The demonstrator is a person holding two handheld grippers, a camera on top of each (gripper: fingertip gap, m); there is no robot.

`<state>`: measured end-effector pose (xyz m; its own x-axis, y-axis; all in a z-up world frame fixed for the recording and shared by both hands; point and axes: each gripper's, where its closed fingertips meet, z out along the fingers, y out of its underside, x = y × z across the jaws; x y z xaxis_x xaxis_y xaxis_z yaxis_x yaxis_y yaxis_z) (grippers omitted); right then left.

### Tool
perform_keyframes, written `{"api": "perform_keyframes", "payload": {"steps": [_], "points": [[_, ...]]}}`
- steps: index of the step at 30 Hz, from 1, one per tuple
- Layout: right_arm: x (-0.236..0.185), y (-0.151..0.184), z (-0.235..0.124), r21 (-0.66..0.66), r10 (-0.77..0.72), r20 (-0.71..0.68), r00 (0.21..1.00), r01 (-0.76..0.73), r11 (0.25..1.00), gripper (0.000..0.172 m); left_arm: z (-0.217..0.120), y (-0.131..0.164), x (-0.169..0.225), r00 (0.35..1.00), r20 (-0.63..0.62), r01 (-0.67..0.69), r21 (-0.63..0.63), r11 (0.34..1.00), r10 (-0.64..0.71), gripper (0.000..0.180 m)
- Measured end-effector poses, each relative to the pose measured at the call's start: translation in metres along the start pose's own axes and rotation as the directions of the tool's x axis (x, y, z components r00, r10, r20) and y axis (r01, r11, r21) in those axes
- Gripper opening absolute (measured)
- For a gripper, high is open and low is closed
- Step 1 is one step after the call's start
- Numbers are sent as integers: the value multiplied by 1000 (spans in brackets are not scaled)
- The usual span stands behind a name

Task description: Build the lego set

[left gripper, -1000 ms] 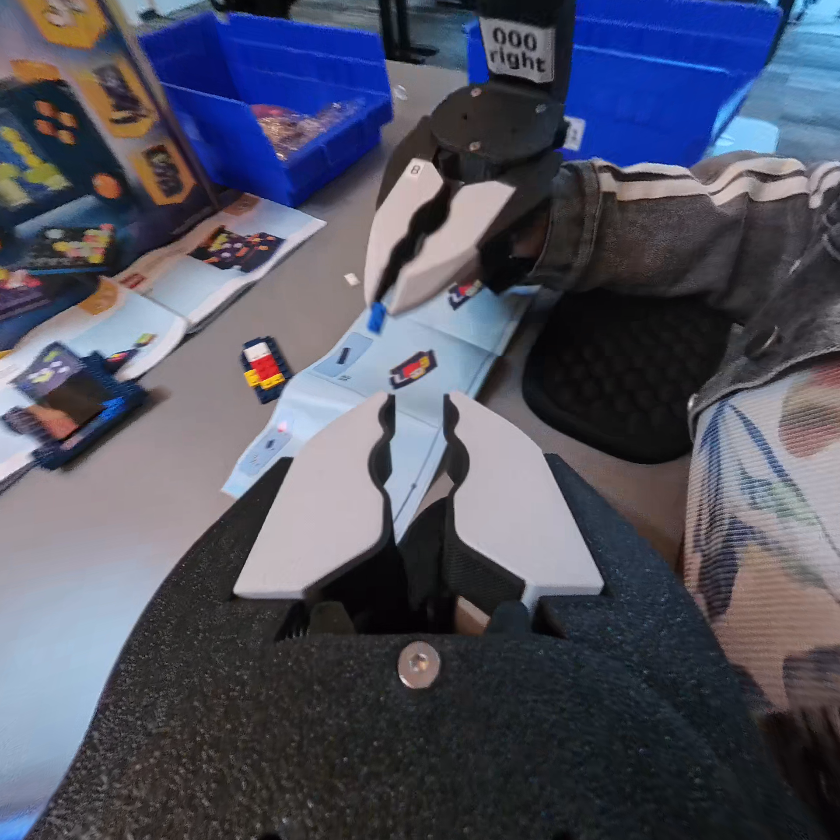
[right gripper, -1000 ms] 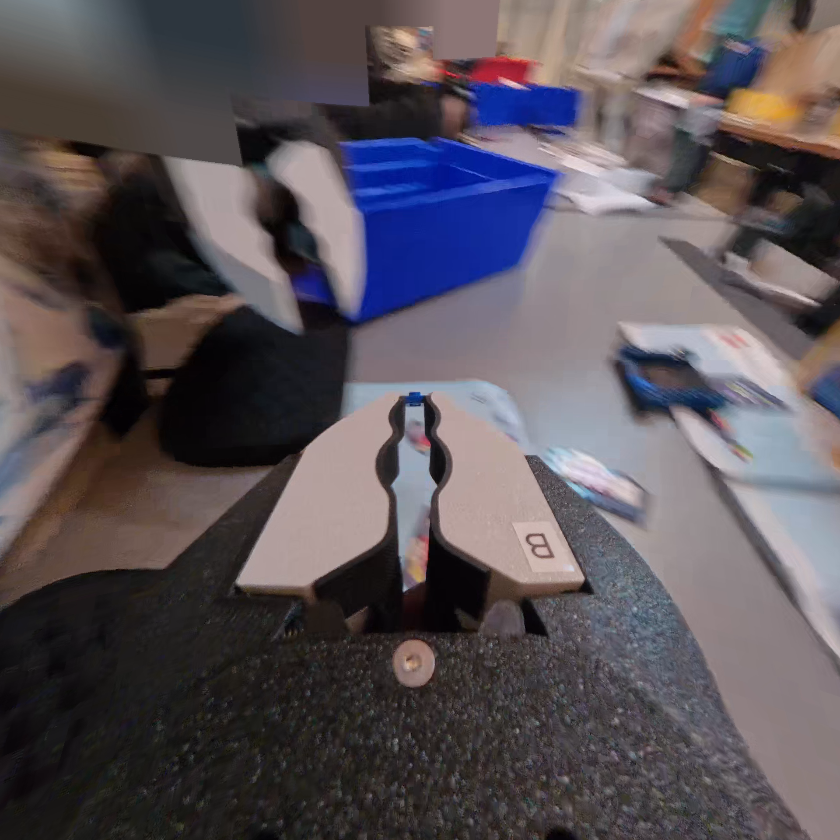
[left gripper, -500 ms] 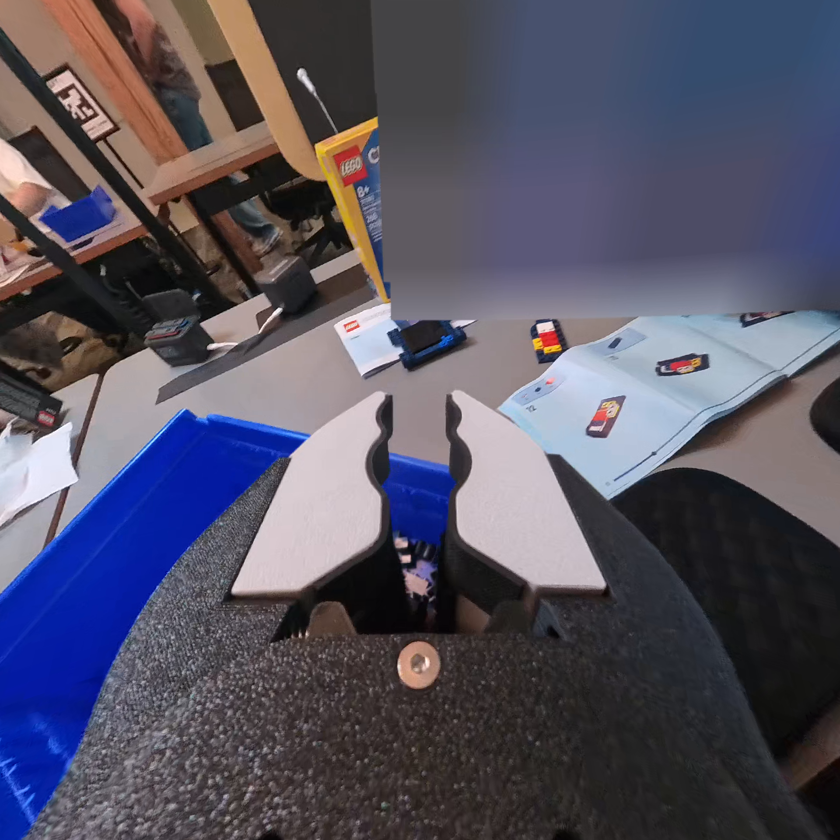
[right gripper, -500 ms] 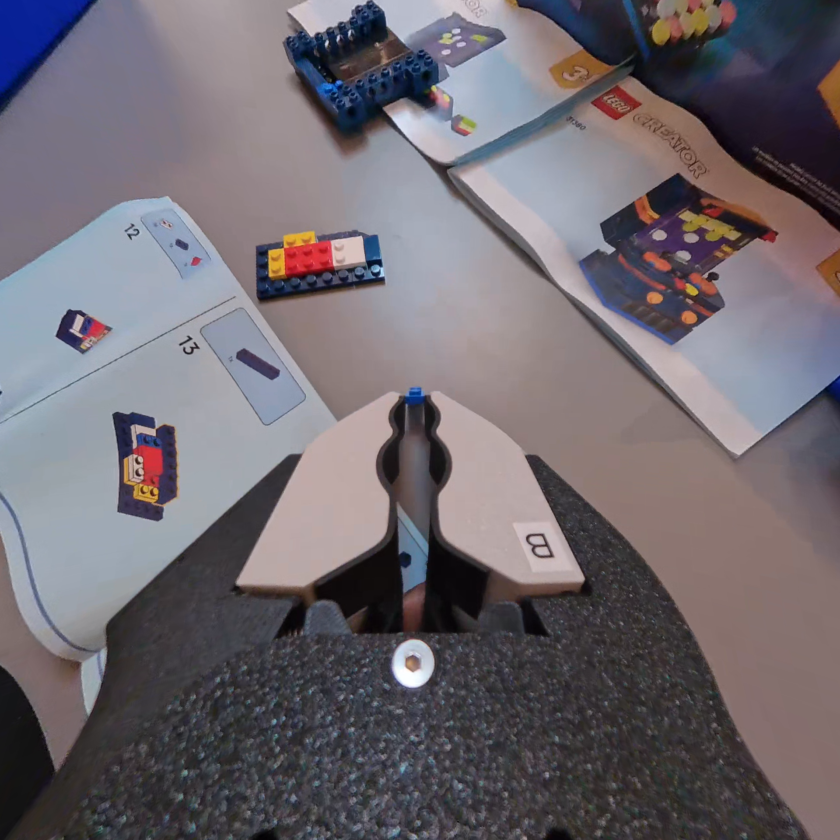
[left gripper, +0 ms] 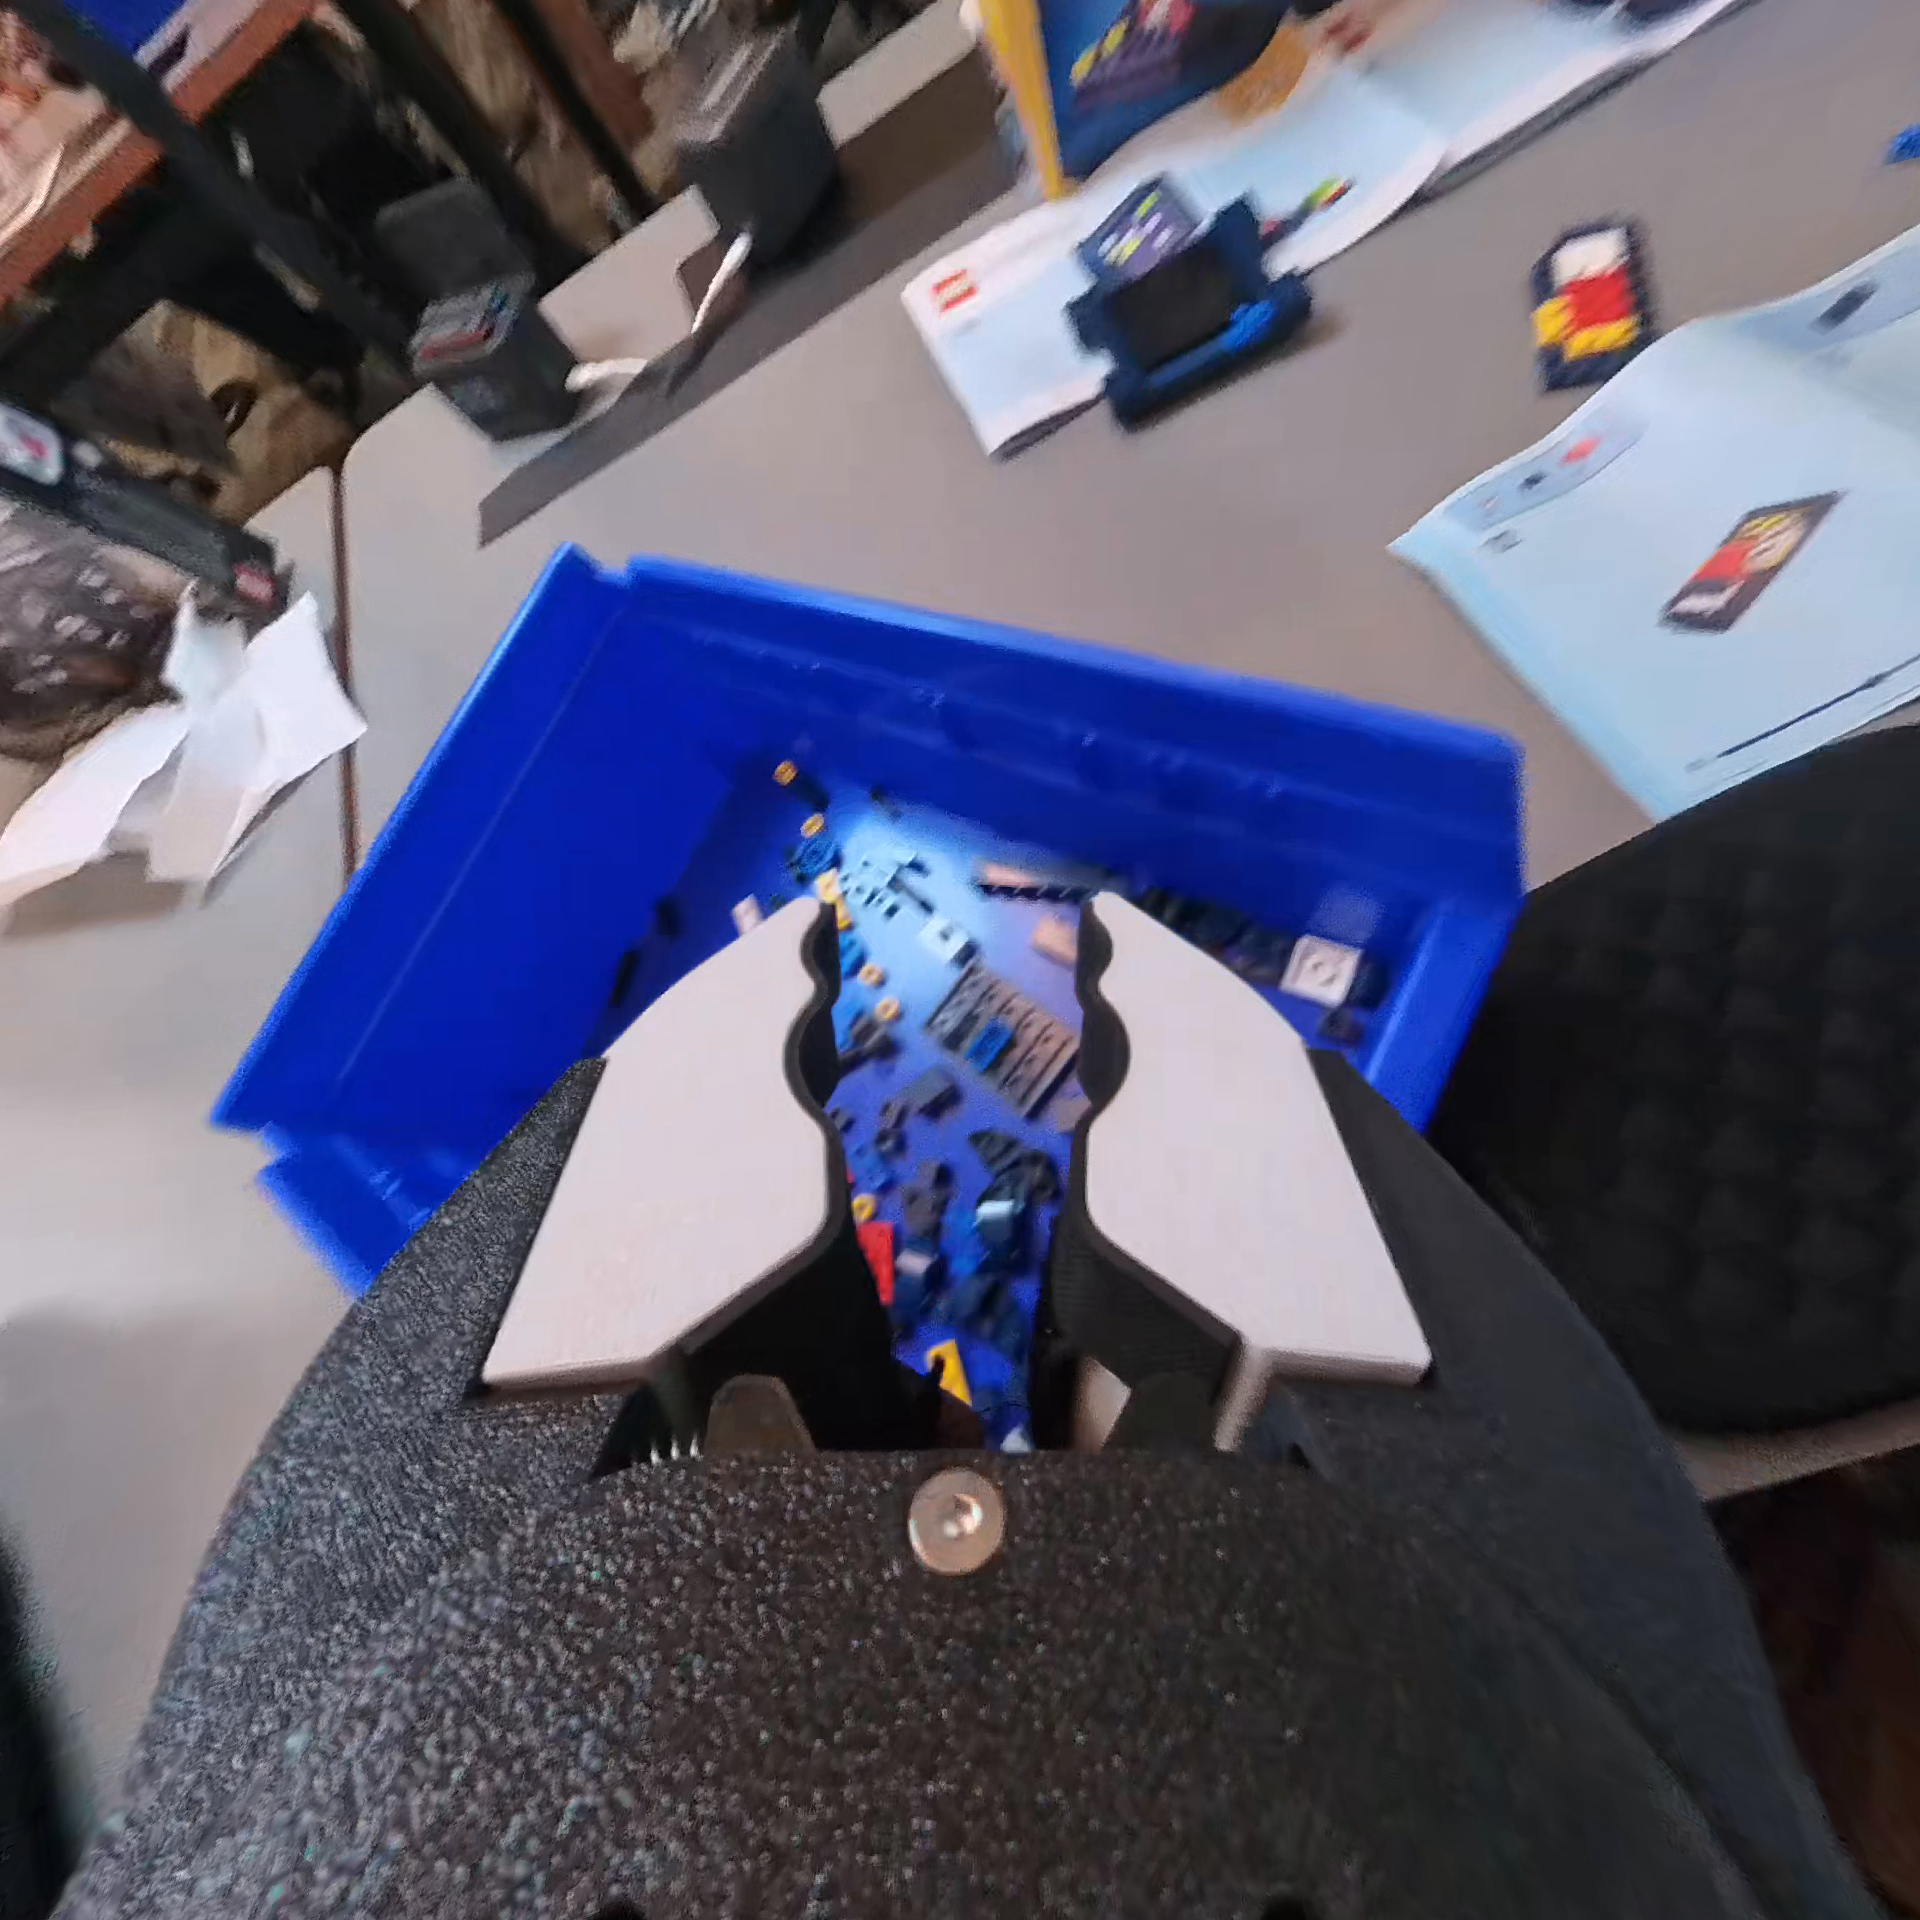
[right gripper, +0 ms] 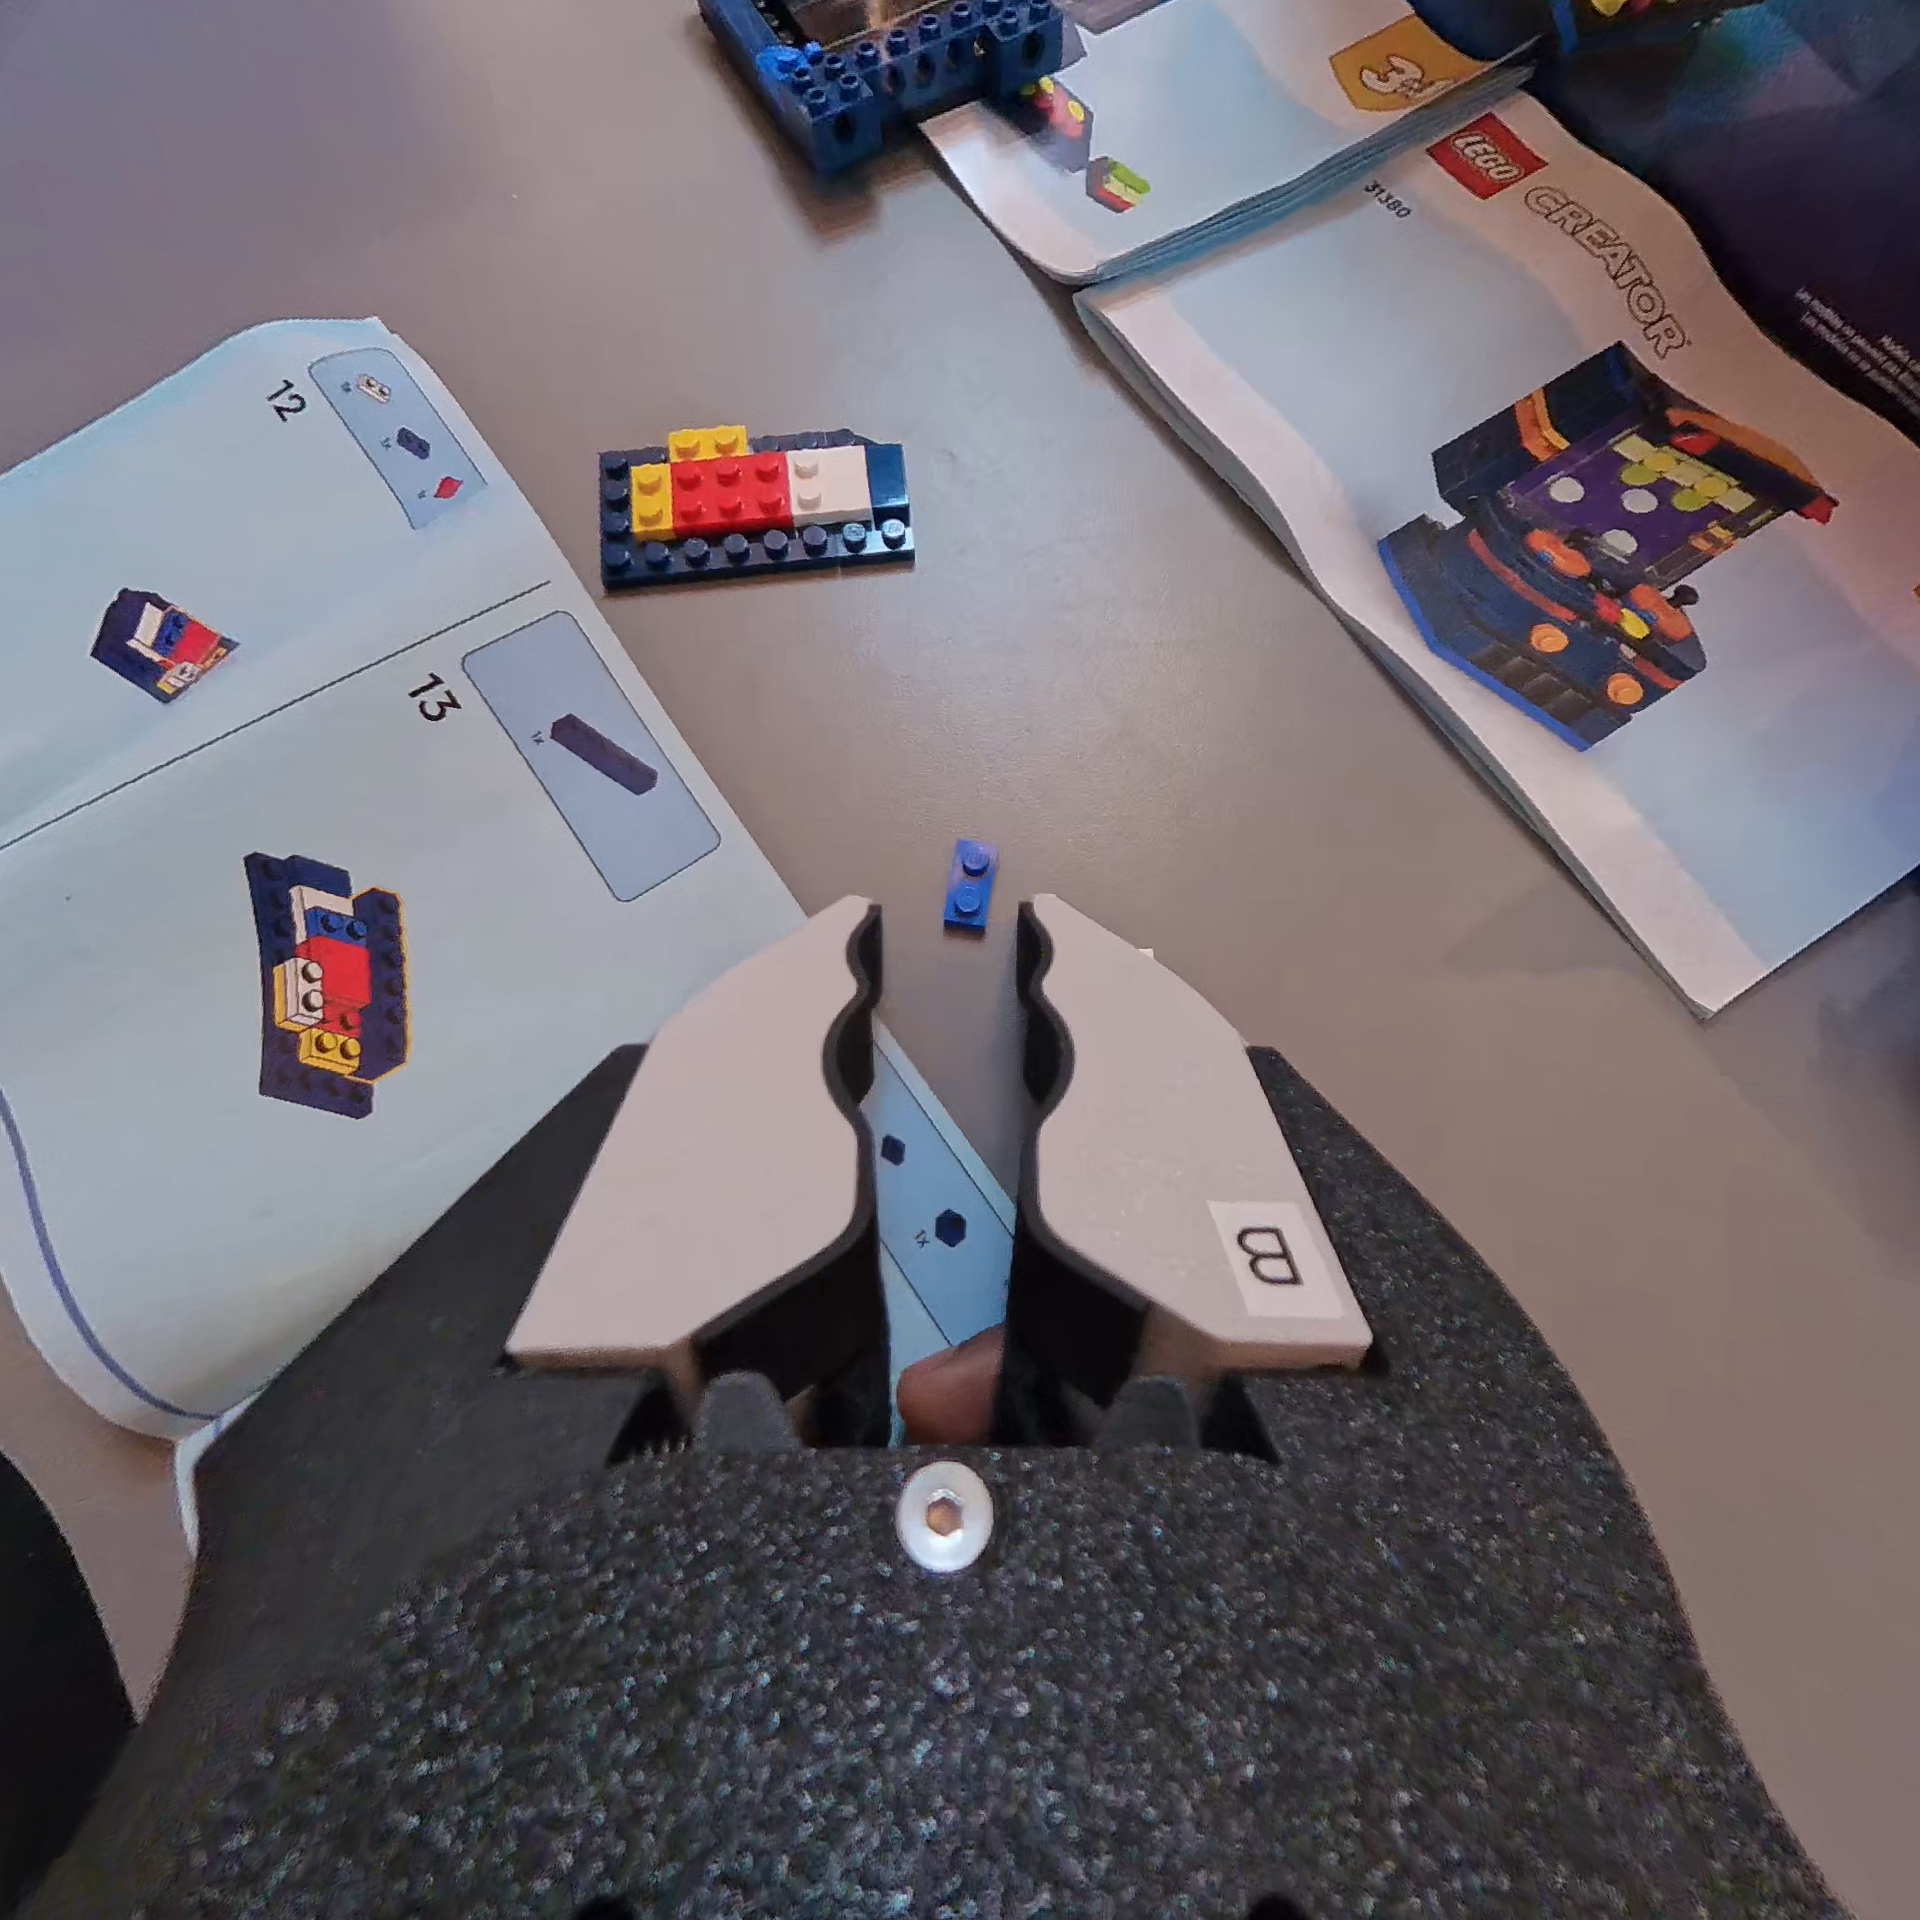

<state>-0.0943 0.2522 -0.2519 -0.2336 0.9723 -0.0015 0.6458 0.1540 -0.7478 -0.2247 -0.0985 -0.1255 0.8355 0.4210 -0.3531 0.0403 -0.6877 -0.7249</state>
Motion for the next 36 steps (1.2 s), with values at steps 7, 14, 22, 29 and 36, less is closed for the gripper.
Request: {"api": "perform_keyframes", "payload": {"steps": [7, 14, 22, 29, 36], "points": [[-2, -19, -9, 142, 0, 21, 1000, -3, 990, 32, -40, 3, -53, 989, 92, 116, 34, 993, -118, 37], [0, -34, -18, 253, 30, 28, 999, -36, 967, 31, -48, 13, -55, 996, 45, 72, -18, 997, -71, 27], [-5, -41, -24, 299, 12, 45, 999, -25, 954, 29, 13, 98, -38, 832, -471, -505, -430, 748, 292, 20], [-5, -41, -26, 306, 9, 42, 999, -21, 952, 28, 42, 132, -45, 643, -685, -729, -409, 549, 343, 21], [-4, -39, -24, 299, 18, 50, 999, -32, 954, 27, 48, 144, -48, 617, -708, -759, -420, 498, 343, 22]]}}
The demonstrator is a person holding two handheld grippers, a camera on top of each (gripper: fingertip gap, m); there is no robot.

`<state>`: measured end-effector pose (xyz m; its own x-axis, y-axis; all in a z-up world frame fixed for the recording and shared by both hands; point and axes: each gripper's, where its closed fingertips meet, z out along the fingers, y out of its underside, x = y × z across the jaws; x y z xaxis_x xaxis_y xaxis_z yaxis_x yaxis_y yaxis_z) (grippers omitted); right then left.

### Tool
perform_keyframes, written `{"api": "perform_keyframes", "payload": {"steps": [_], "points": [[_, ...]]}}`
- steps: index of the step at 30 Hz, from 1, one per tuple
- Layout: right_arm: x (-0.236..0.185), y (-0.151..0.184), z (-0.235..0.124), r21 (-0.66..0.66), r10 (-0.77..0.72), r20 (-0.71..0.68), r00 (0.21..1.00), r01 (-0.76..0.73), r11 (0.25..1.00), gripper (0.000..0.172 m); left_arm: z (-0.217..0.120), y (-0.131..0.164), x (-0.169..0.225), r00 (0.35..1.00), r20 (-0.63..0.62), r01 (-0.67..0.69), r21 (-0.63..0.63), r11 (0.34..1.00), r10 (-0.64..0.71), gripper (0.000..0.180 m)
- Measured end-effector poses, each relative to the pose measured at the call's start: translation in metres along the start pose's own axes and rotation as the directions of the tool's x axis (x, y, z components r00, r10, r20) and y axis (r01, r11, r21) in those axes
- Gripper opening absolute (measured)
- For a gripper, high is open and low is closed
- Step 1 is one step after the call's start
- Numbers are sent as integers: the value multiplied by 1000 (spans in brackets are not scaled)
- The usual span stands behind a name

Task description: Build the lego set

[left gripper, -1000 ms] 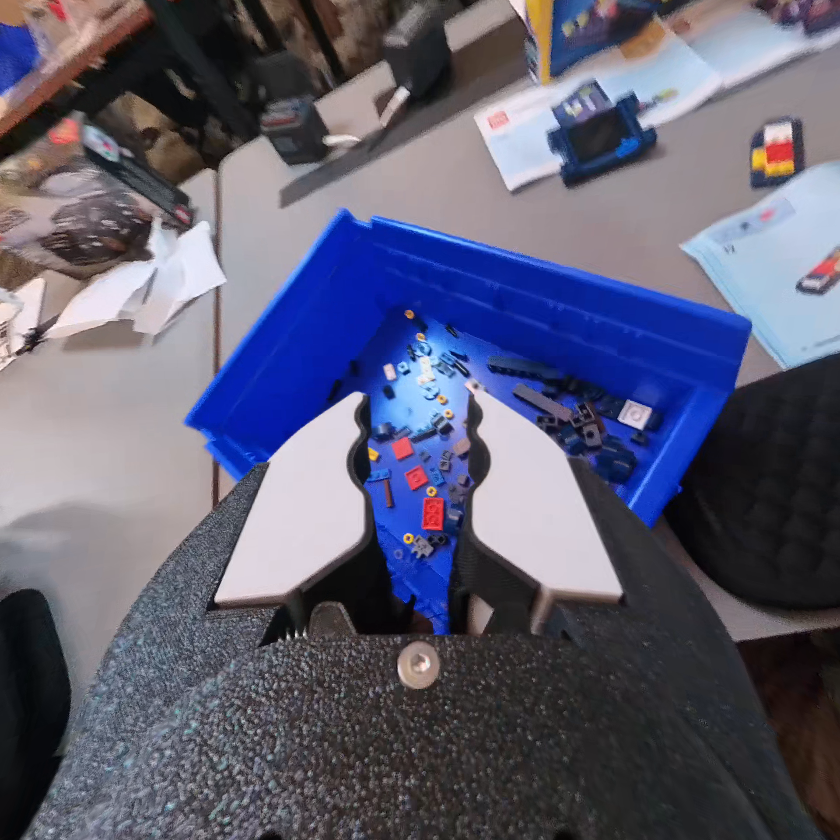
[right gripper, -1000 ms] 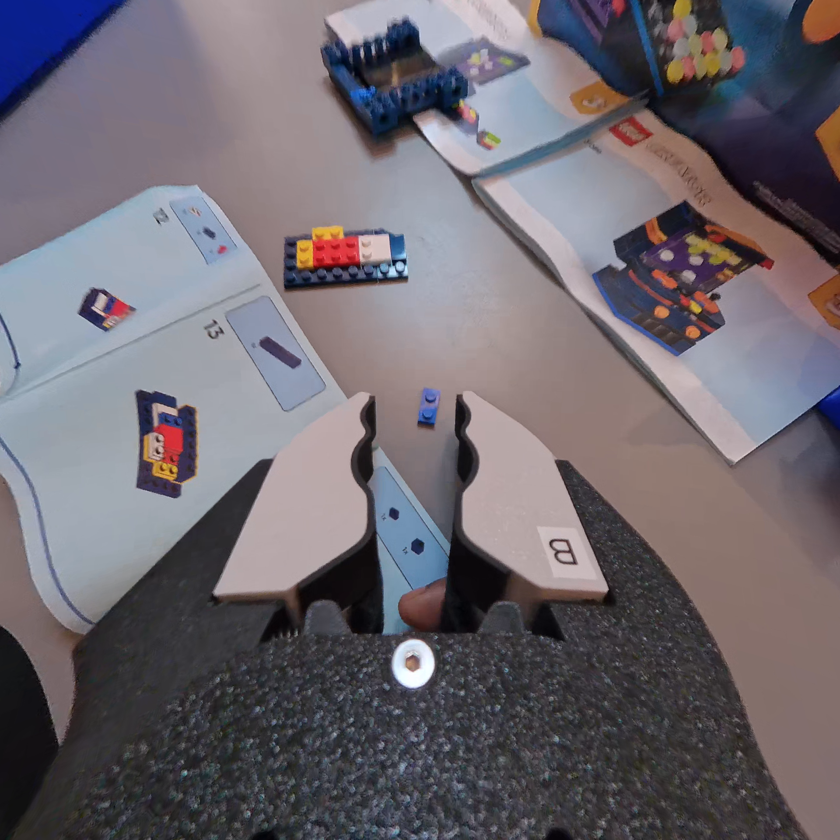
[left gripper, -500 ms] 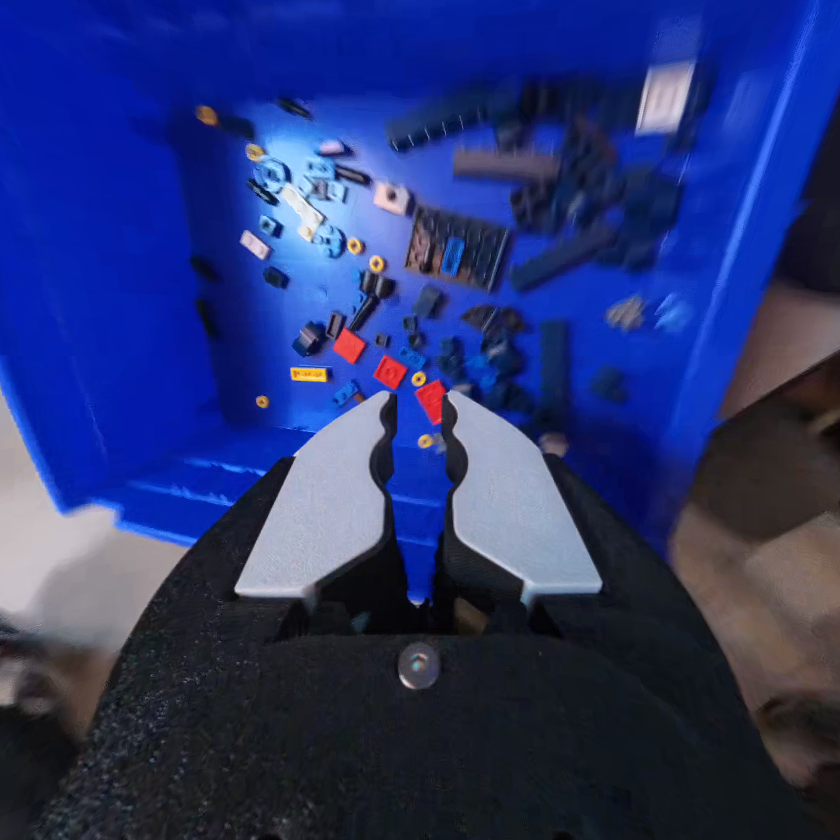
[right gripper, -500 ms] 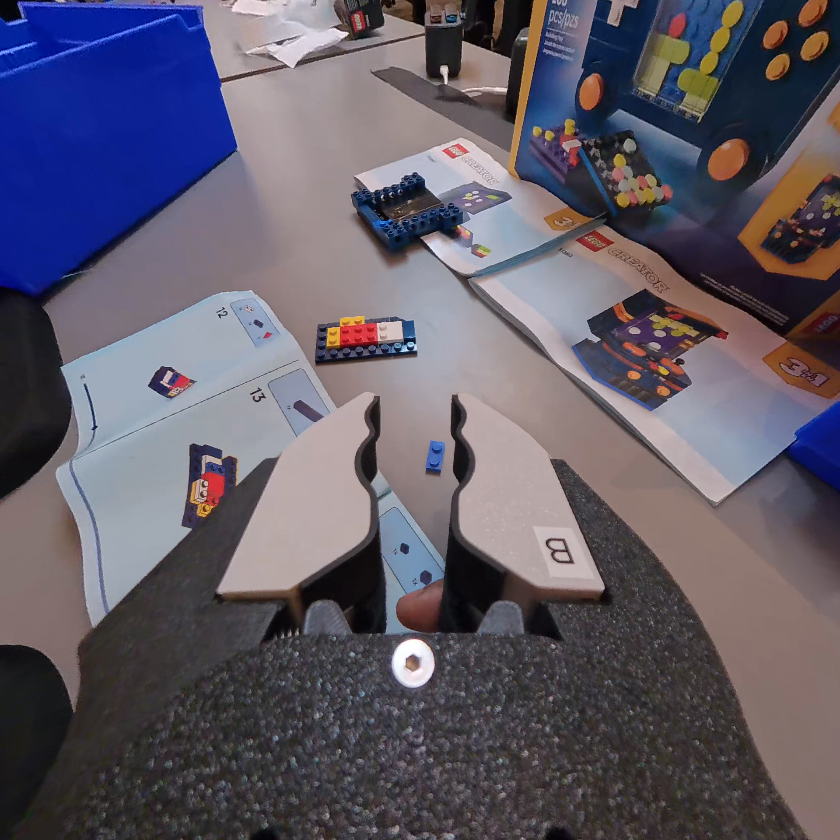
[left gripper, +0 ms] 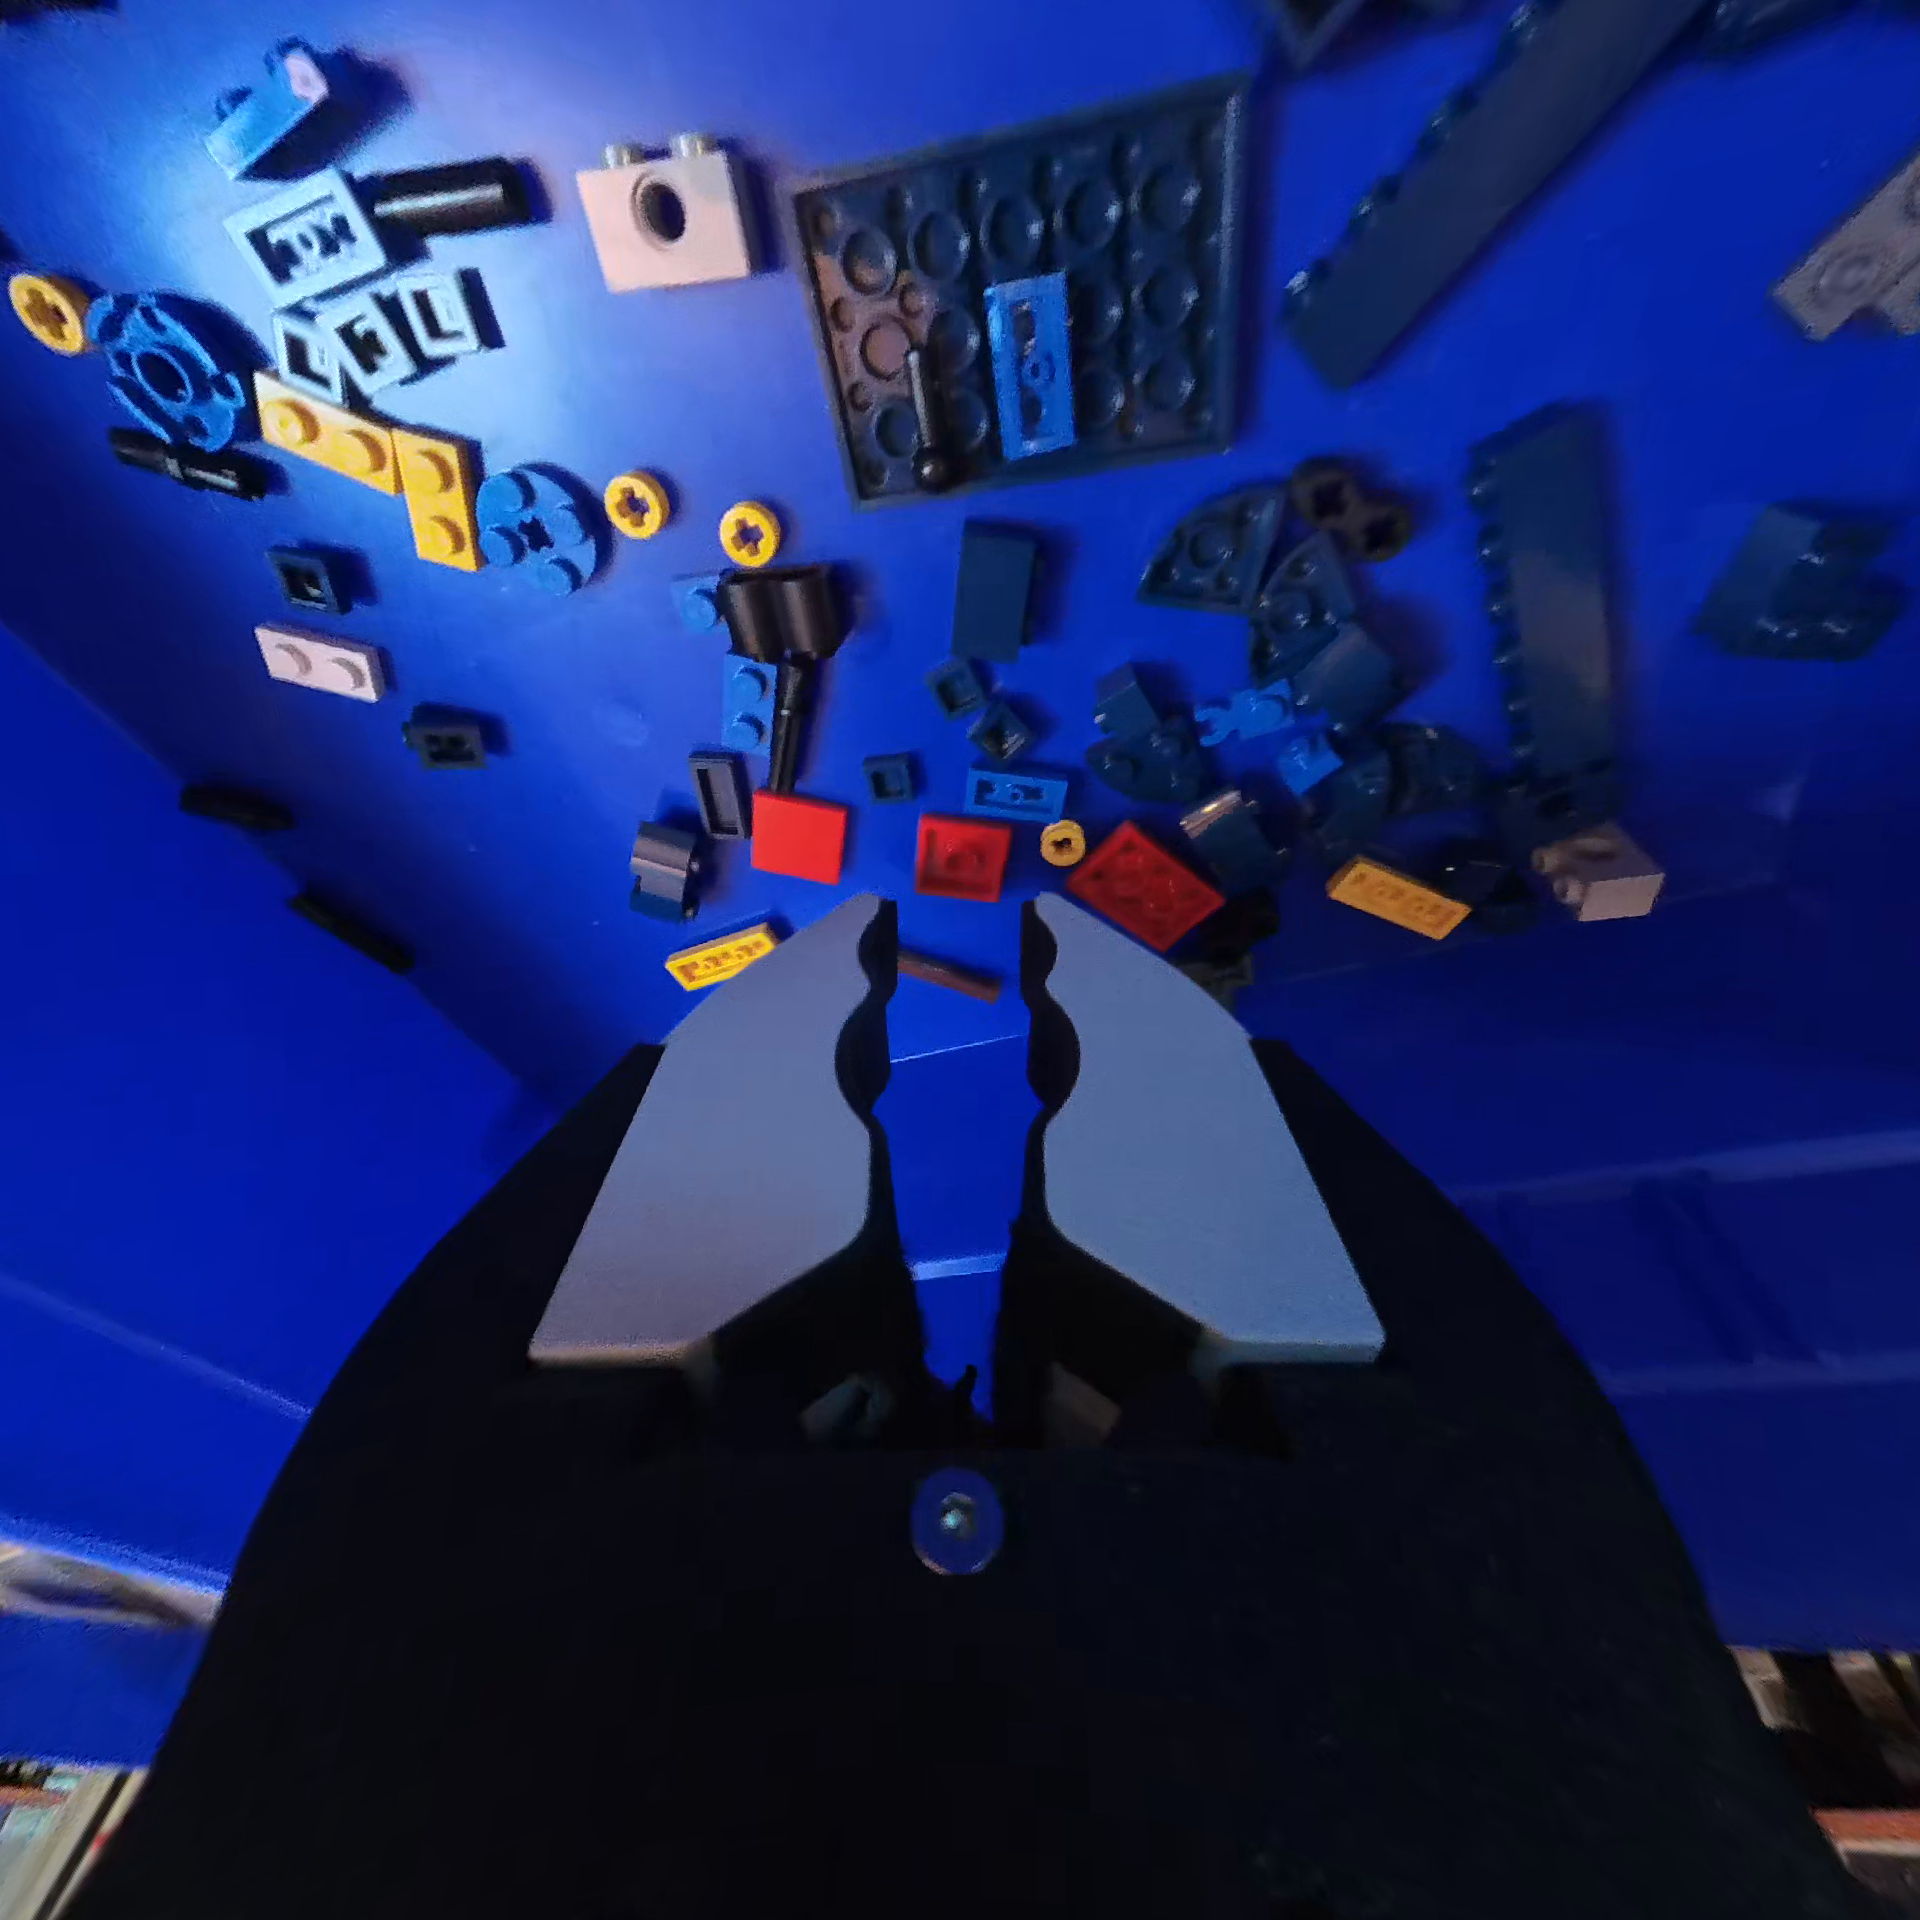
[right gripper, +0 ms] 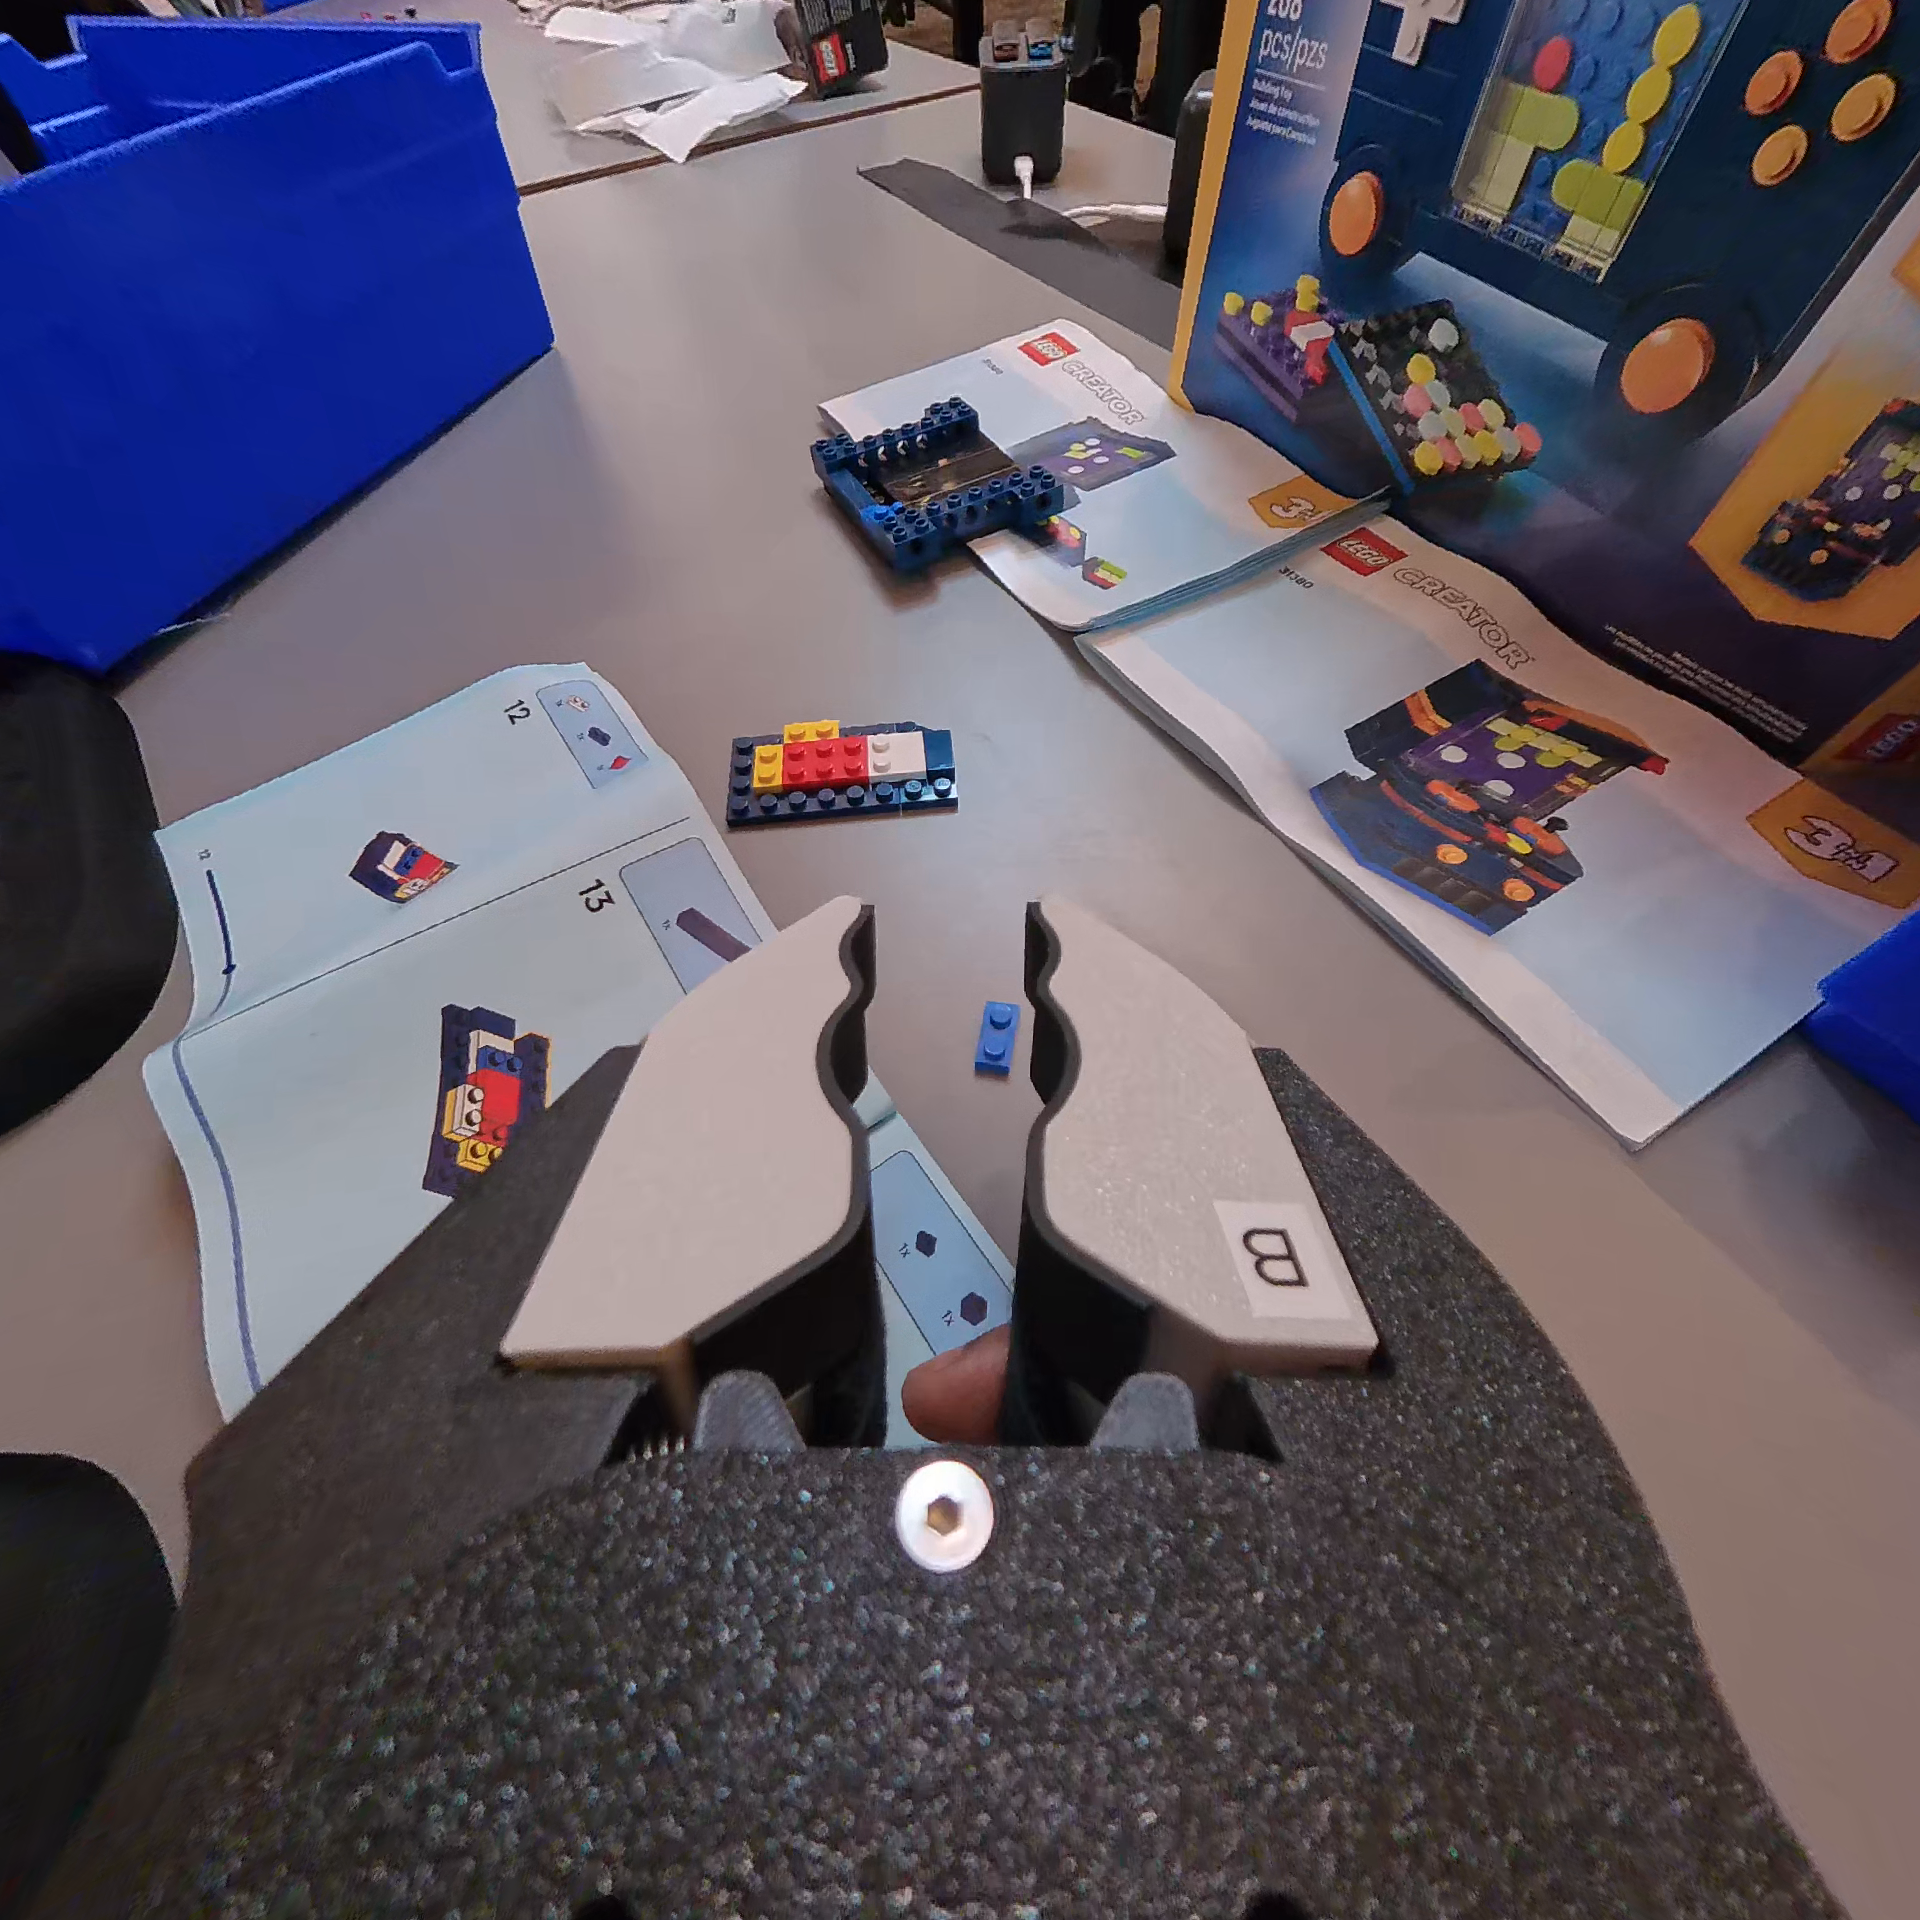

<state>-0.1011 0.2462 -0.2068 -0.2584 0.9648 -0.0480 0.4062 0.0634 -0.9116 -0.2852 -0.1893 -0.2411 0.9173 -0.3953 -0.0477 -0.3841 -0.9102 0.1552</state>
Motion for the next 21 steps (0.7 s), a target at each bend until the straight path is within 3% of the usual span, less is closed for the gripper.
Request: {"api": "perform_keyframes", "payload": {"steps": [5, 10, 17, 19, 21], "points": [[-1, 0, 0, -1, -10, -4, 1000, 10, 1000, 27, 8, 8, 1, 998, -59, -3, -97, 995, -3, 20], [-1, 1, 0, -10, -17, -7, 1000, 17, 1000, 26, 5, -8, 1, 996, -89, -13, -16, 1000, 11, 27], [-4, 1, 0, -17, -34, -4, 999, 34, 999, 25, 6, -8, -2, 997, -67, -30, 8, 1000, 31, 16], [-5, 0, 0, -14, -38, -4, 999, 38, 999, 25, 2, -8, -7, 1000, -25, 3, 24, 1000, -2, 16], [-6, -3, -1, -4, -42, -2, 999, 42, 999, 25, -14, -14, -17, 993, 57, 97, 117, 988, -104, 16]]}}
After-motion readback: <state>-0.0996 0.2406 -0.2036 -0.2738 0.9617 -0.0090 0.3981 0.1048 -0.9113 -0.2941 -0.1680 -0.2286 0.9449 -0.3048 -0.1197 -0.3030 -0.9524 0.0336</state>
